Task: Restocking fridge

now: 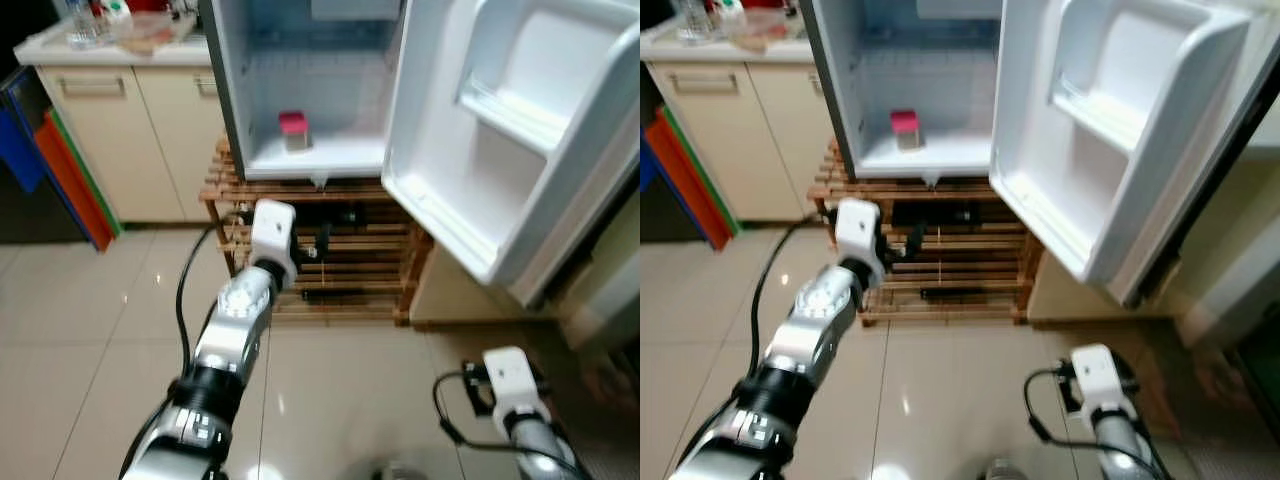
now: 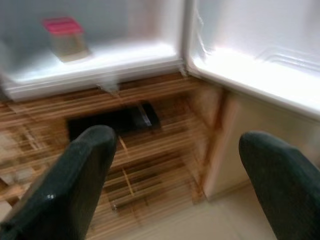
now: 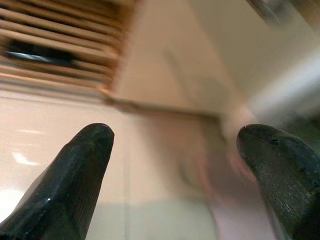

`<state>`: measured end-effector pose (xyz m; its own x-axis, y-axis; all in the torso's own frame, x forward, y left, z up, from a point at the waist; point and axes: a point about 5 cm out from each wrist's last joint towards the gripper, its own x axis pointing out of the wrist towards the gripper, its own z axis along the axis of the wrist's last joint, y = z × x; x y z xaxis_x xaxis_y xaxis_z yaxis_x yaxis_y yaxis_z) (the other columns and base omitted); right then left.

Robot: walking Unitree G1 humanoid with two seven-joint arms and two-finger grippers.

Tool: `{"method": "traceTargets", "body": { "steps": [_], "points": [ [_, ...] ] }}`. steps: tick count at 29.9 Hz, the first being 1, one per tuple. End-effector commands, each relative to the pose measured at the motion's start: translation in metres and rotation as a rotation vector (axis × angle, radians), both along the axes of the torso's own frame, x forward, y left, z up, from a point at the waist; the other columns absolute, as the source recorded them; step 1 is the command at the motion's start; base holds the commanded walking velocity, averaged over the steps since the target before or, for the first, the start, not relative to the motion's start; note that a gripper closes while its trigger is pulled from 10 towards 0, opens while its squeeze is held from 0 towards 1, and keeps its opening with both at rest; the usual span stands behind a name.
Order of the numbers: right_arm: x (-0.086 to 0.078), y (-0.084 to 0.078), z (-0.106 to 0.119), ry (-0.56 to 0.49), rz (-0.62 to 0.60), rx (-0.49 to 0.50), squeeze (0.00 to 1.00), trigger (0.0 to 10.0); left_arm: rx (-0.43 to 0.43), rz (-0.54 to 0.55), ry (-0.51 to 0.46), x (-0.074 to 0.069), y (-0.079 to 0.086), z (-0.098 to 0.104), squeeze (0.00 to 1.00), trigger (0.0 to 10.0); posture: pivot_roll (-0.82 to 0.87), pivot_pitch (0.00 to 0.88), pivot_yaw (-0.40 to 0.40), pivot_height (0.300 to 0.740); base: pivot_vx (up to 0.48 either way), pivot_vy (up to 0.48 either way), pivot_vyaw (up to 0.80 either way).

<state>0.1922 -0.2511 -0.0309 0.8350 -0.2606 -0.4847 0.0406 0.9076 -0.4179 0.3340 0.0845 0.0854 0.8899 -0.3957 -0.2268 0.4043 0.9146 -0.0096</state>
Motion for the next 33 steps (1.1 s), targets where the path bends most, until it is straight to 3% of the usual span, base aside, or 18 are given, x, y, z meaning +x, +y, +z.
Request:
{"method": "traceTargets", "body": {
  "steps": [1, 2, 3, 7, 8, 10, 15, 17, 23, 29, 33],
  "points": [
    [0.005, -0.015, 0.003, 0.008, -0.072, -0.075, 0.00, 10.0, 0.059, -0.059, 0.096, -0.003, -0.007, -0.013, 0.00, 10.0, -0.20, 0.000, 0.028, 0.727, 0.000, 0.000, 0.00],
    [0.005, -0.019, 0.004, 0.019, -0.086, -0.111, 0.00, 10.0, 0.069, -0.068, 0.129, -0.004, -0.008, -0.017, 0.00, 10.0, -0.20, 0.000, 0.028, 0.727, 0.000, 0.000, 0.00],
    [0.007, -0.029, 0.004, 0.044, -0.149, -0.151, 0.00, 10.0, 0.101, -0.091, 0.274, -0.010, -0.008, -0.035, 0.00, 10.0, -0.19, 0.000, 0.027, 0.727, 0.000, 0.000, 0.00],
    [0.011, -0.036, 0.005, 0.046, -0.195, -0.182, 0.00, 10.0, 0.108, -0.047, 0.372, -0.015, -0.002, -0.051, 0.00, 10.0, -0.19, 0.000, 0.026, 0.727, 0.000, 0.000, 0.00],
    [0.014, -0.037, 0.006, 0.042, -0.210, -0.186, 0.00, 10.0, 0.120, -0.001, 0.447, -0.021, 0.006, -0.066, 0.00, 10.0, -0.19, 0.000, 0.027, 0.727, 0.000, 0.000, 0.00],
    [0.019, -0.037, 0.009, 0.019, -0.224, -0.202, 0.00, 10.0, 0.137, 0.029, 0.510, -0.029, 0.013, -0.079, 0.00, 10.0, -0.19, 0.000, 0.025, 0.727, 0.000, 0.000, 0.00],
    [0.029, -0.048, 0.023, -0.054, -0.297, -0.274, 0.00, 10.0, 0.188, 0.013, 0.566, -0.041, 0.018, -0.094, 0.00, 10.0, -0.19, 0.000, 0.032, 0.727, 0.000, 0.000, 0.00],
    [0.041, -0.055, 0.039, -0.130, -0.325, -0.332, 0.00, 10.0, 0.205, 0.000, 0.591, -0.047, 0.021, -0.100, 0.00, 10.0, -0.19, 0.000, 0.034, 0.727, 0.000, 0.000, 0.00],
    [0.066, -0.059, 0.071, -0.298, -0.321, -0.368, 0.00, 10.0, 0.225, 0.027, 0.605, -0.055, 0.029, -0.109, 0.00, 10.0, -0.19, 0.000, 0.034, 0.727, 0.000, 0.000, 0.00],
    [0.094, -0.060, 0.101, -0.418, -0.340, -0.324, 0.00, 10.0, 0.372, 0.038, 0.657, -0.083, 0.052, -0.134, 0.00, 10.0, -0.19, 0.000, 0.036, 0.727, 0.000, 0.000, 0.00],
    [0.113, -0.055, 0.122, -0.552, -0.381, -0.156, 0.00, 10.0, 0.431, 0.056, 0.664, -0.095, 0.065, -0.142, 0.00, 10.0, -0.19, 0.000, 0.037, 0.727, 0.000, 0.000, 0.00]
  ]
}}
